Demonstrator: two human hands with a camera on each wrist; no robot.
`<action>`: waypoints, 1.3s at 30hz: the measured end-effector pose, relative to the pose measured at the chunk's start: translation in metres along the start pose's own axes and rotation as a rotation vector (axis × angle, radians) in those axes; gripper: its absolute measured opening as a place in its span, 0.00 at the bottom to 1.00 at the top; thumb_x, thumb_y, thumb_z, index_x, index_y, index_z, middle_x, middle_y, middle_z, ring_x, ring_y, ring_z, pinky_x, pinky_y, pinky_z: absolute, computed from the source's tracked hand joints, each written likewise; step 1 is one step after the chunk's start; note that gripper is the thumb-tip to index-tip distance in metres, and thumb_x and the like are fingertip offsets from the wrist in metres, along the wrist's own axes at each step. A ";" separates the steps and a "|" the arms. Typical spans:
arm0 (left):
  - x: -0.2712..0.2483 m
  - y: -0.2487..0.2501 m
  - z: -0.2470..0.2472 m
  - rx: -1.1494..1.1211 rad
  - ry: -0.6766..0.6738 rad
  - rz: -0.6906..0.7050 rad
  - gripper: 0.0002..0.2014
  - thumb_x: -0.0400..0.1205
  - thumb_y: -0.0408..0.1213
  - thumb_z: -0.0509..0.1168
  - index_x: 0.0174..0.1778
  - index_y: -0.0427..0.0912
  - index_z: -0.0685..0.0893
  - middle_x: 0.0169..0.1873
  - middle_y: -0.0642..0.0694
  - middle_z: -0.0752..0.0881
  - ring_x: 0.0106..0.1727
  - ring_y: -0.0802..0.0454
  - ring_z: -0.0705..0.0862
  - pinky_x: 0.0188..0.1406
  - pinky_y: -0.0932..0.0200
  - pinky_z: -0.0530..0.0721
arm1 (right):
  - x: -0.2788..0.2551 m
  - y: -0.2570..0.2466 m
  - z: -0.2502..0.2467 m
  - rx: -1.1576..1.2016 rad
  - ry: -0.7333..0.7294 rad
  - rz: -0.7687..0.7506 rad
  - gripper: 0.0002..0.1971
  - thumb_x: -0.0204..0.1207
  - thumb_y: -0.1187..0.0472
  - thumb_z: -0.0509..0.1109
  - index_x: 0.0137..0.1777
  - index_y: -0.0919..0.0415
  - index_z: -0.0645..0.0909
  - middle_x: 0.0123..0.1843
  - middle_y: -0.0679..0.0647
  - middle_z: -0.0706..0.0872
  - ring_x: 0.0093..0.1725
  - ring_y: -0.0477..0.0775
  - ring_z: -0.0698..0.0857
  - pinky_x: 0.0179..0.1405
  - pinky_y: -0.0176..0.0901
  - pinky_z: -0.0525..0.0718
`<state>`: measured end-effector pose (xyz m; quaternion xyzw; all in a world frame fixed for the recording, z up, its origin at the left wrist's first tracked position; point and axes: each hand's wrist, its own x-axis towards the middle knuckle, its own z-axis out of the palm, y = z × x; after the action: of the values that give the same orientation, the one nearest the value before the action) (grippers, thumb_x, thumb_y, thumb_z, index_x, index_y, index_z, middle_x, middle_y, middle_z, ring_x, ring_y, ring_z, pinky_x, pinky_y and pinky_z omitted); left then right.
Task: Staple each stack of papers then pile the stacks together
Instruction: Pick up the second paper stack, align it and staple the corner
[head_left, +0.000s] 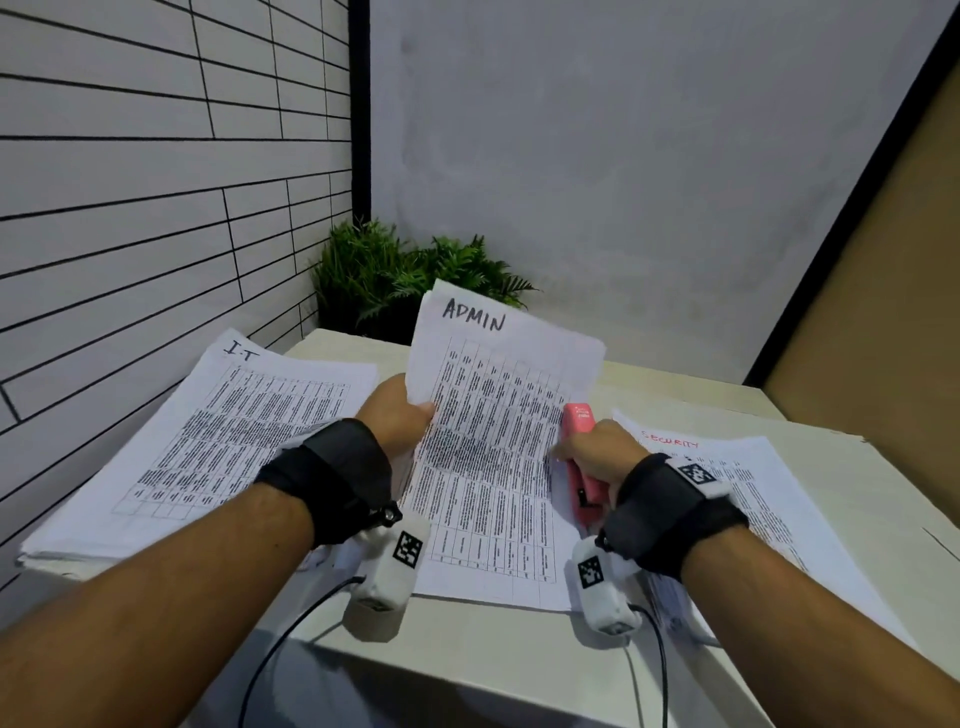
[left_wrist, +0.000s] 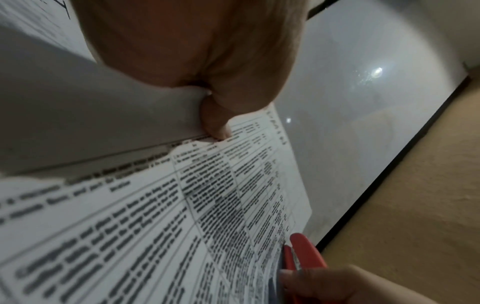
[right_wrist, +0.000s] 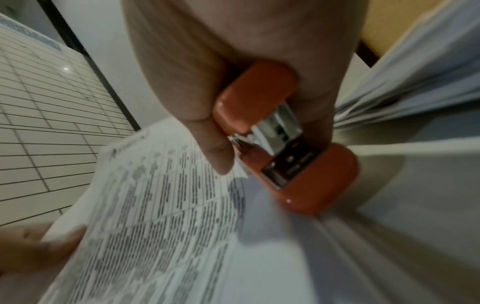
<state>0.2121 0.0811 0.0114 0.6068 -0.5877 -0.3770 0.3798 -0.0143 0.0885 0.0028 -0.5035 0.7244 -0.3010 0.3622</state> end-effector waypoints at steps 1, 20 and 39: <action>-0.001 0.003 -0.002 -0.055 -0.004 0.038 0.17 0.83 0.27 0.59 0.68 0.37 0.77 0.62 0.37 0.84 0.62 0.39 0.82 0.62 0.49 0.78 | -0.001 -0.001 0.000 0.012 0.015 -0.035 0.11 0.71 0.64 0.75 0.49 0.69 0.80 0.44 0.66 0.86 0.41 0.64 0.87 0.46 0.53 0.86; -0.060 0.070 -0.027 -0.290 0.222 0.714 0.31 0.80 0.34 0.67 0.75 0.58 0.62 0.58 0.57 0.80 0.56 0.62 0.86 0.47 0.62 0.90 | -0.084 -0.026 -0.035 0.195 0.455 -0.619 0.14 0.74 0.62 0.76 0.52 0.52 0.74 0.41 0.49 0.82 0.40 0.56 0.86 0.41 0.55 0.91; -0.055 0.107 -0.040 -0.487 0.272 0.818 0.09 0.84 0.30 0.60 0.51 0.49 0.79 0.60 0.47 0.87 0.63 0.50 0.85 0.61 0.40 0.85 | -0.075 -0.048 -0.046 0.205 0.515 -0.724 0.13 0.75 0.61 0.75 0.54 0.54 0.74 0.43 0.56 0.83 0.39 0.61 0.86 0.37 0.60 0.91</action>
<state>0.2015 0.1344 0.1263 0.2638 -0.6177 -0.2409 0.7006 -0.0107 0.1479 0.0840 -0.5946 0.5346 -0.5938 0.0894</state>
